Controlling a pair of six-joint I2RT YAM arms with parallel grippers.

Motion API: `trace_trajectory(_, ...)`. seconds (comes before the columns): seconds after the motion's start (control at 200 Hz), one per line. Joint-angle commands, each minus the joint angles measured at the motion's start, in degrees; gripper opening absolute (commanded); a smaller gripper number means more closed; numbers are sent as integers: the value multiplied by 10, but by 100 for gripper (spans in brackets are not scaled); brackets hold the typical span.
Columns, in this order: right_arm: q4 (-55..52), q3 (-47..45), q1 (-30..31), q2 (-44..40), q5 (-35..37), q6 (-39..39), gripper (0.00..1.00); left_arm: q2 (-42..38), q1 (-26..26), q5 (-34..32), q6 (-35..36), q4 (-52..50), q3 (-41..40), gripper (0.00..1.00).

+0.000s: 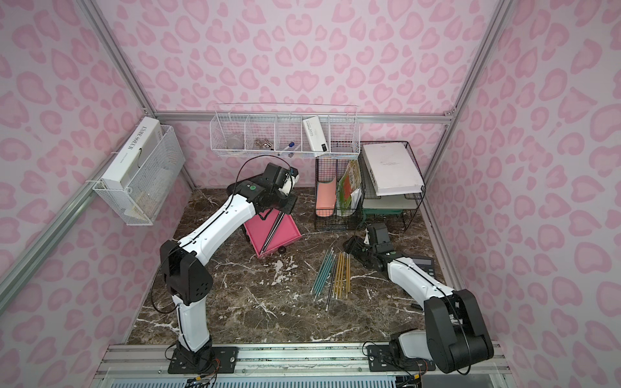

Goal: Please place the pencils in the drawer according to their color
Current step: Place the pencil in the drawer.

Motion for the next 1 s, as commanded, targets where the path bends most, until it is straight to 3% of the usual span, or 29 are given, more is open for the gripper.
trace_trajectory(0.0,-8,3,0,-6,4,-8,69,6,14,-3,20,38,-2,0)
trace_trajectory(0.645,-3,-2,-1,-5,4,-7,69,-44,27,-18,4,82,-132,0)
trace_trajectory(0.835,-1,0,-1,-3,2,-8,69,-43,27,-24,4,73,-132,0)
trace_trajectory(1.0,-8,8,-2,-2,5,-16,71,-50,27,-21,9,67,-113,39)
